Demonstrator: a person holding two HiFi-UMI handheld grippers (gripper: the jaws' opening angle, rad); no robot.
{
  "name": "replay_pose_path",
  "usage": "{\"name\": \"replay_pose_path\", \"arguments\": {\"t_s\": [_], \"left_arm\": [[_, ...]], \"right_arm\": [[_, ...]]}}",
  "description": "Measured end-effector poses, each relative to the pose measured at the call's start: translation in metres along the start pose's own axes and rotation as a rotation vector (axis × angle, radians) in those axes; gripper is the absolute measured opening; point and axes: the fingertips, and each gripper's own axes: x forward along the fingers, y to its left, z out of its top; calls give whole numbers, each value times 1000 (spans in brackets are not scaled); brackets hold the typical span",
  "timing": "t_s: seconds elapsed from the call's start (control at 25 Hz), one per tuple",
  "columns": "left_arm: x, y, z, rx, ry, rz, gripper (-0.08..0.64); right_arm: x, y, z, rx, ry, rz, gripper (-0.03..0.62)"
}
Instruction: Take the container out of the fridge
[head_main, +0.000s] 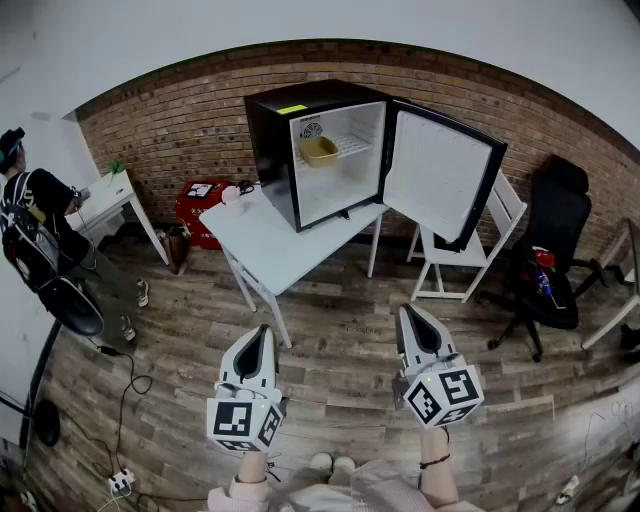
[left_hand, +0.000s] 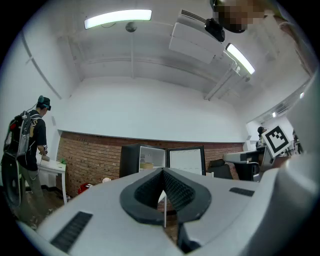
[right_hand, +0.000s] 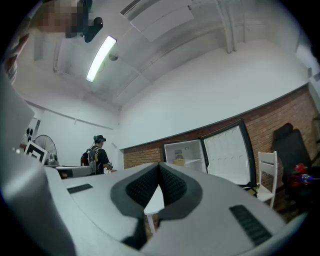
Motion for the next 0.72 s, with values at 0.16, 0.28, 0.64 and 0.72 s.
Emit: {"name": "replay_pose_path", "arguments": {"t_s": [0.16, 0.28, 0.64, 0.72], "left_arm": [[-1, -1, 1, -1, 3, -2, -8], [-2, -5, -1, -4, 8, -3, -8], [0, -18, -3, -2, 8, -2, -8], [1, -22, -4, 4, 6, -4, -8]], "right_arm": [[-2, -1, 0, -5, 11, 0, 3], [-5, -4, -1, -1, 14, -2, 3], [-8, -14, -5, -3, 17, 1, 3], [-8, -17, -6, -5, 25, 4, 3]]}}
